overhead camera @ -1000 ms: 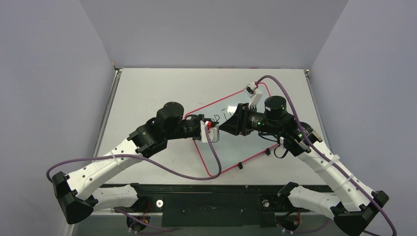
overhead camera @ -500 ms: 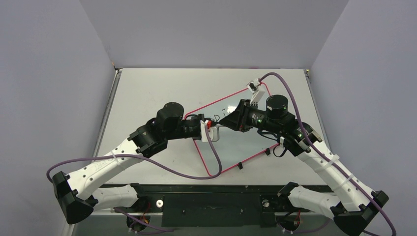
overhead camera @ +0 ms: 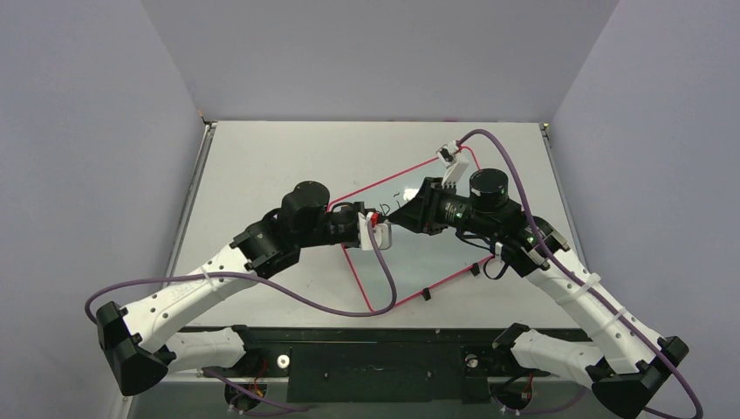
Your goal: Write a sentence on the whiteboard
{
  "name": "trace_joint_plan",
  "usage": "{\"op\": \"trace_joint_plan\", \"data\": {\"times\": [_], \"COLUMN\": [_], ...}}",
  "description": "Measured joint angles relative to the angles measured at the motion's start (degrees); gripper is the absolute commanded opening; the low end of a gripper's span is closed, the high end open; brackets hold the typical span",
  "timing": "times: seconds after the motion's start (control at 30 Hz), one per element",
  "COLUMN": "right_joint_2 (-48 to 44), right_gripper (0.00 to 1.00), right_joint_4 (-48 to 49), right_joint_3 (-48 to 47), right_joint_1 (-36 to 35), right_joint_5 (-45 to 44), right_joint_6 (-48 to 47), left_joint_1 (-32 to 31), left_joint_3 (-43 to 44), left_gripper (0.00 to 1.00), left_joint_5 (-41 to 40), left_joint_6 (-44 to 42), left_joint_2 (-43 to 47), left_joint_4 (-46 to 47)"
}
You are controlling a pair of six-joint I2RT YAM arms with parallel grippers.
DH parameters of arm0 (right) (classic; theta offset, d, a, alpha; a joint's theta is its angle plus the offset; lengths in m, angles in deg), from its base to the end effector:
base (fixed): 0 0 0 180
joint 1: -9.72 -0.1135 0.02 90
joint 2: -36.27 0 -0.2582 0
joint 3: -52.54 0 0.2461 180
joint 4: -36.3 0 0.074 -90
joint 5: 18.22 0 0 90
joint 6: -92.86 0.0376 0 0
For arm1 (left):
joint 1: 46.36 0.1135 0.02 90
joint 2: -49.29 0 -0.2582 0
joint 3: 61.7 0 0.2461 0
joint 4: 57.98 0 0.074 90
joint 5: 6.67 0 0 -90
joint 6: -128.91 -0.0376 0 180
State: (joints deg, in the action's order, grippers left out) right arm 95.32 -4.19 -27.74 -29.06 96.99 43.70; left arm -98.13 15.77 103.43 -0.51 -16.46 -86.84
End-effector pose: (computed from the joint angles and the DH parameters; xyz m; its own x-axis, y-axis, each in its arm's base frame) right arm 0.1604 0.1494 0.3884 -0.7701 0.1402 -0.6223 -0.4977 0.4782 0.7236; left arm 0.1504 -0.2117 0.3667 0.4566 0.3840 -0.8025 0.8427 0.1026 0.5286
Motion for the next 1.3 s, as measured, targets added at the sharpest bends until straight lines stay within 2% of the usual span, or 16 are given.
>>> {"op": "trace_joint_plan", "data": {"times": [0.47, 0.63, 0.67, 0.73, 0.77, 0.83, 0.9, 0.97, 1.07, 1.17, 1.3], "right_joint_2": [1.2, 1.3, 1.3, 1.3, 1.3, 1.2, 1.0, 0.7, -0.9, -3.1, -4.4], "right_gripper": [0.19, 0.0, 0.0, 0.0, 0.0, 0.0, 0.0, 0.0, 0.0, 0.0, 0.0], "right_joint_4": [-1.4, -1.5, -1.6, -1.5, -1.6, -1.5, -1.8, -2.8, -5.0, -6.9, -9.2], "right_joint_3": [0.0, 0.0, 0.0, 0.1, 0.1, 0.2, 0.5, 0.7, 1.6, 2.5, 3.1], "right_joint_1": [-0.4, -0.6, -0.7, -0.7, -0.7, -0.8, -0.9, -0.6, 2.2, 6.7, 10.4], "right_joint_5": [-0.4, -0.4, -0.7, -1.0, -1.1, -1.5, -2.8, -4.9, -8.8, -12.5, -17.7], "right_joint_6": [-0.9, -1.1, -1.2, -1.1, -1.1, -1.1, -1.3, -1.8, -3.1, -4.3, -6.1], "left_joint_1": [0.1, 0.1, 0.1, 0.1, 0.1, 0.1, 0.1, 0.3, 1.7, 5.7, 13.7], "left_joint_3": [0.0, 0.3, 0.3, 0.3, 0.3, 0.3, 0.6, 1.4, 3.5, 6.1, 9.8], "left_gripper": [0.0, 0.0, 0.0, 0.1, 0.26, 0.47, 0.58, 0.64, 0.66, 0.67, 0.67], "left_joint_5": [-1.6, -1.9, -1.9, -1.9, -1.9, -2.2, -2.7, -3.1, -2.6, 0.2, 4.8], "left_joint_6": [-0.7, -0.8, -0.8, -0.8, -0.8, -0.9, -0.5, 0.1, 2.0, 6.2, 16.0], "left_joint_2": [-0.9, -1.5, -1.6, -1.7, -1.7, -1.7, -1.7, -1.9, -2.4, -3.6, -7.4], "left_joint_4": [-0.2, -0.4, -0.5, -0.5, -0.5, -0.4, -0.5, -0.7, -2.4, -3.3, -2.5]}}
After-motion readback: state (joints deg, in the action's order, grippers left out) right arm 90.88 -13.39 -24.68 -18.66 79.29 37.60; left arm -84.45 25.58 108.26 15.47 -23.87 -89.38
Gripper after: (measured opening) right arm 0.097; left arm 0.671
